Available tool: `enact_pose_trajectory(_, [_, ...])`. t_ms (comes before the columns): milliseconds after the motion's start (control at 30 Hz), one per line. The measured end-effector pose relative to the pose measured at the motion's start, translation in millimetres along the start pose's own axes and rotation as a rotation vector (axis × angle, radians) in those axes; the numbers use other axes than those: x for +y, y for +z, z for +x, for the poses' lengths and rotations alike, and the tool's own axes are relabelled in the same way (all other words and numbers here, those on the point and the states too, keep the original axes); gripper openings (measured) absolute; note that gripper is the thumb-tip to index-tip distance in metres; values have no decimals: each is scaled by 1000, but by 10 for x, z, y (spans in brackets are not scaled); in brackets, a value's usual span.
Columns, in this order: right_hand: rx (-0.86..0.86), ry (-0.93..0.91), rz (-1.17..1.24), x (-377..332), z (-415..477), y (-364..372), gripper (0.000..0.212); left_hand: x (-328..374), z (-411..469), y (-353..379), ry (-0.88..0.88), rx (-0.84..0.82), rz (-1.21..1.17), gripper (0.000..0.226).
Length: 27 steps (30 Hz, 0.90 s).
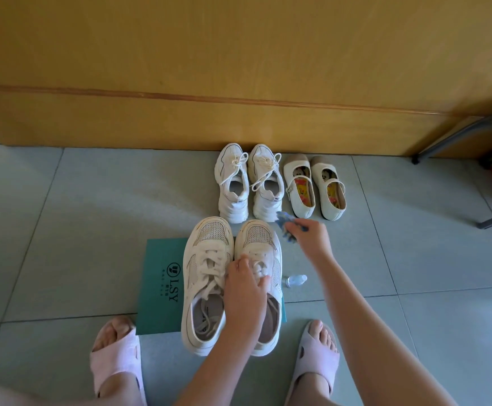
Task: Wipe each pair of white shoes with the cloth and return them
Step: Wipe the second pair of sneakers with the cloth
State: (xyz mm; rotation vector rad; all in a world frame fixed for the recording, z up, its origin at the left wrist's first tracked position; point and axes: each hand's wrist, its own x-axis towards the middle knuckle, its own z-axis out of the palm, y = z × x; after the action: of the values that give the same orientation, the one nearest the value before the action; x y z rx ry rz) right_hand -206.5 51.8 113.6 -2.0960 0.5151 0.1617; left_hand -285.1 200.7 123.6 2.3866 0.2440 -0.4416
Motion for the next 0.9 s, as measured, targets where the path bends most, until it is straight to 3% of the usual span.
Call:
enact_pose_trajectory(133, [-209, -164, -106, -358, 229, 292, 18, 15, -1, 3, -2, 21, 22, 59])
enact_pose_trajectory(200, [-302, -229, -272, -434, 323, 446, 25, 19, 0, 3, -10, 23, 10, 59])
enact_pose_trajectory(300, [-363, -236, -516, -458, 409, 534, 29, 12, 5, 9, -15, 17, 14, 57])
enact_pose_trajectory(400, [-420, -276, -592, -448, 402, 461, 31, 7, 4, 19, -16, 34, 24, 56])
enact_pose_trajectory(600, [-305, -327, -399, -191, 339, 327, 26, 6, 10, 54, -18, 33, 43, 56])
enact_pose_trajectory(900, [-244, -272, -356, 73, 170, 61, 27, -15, 17, 73, -24, 40, 5, 55])
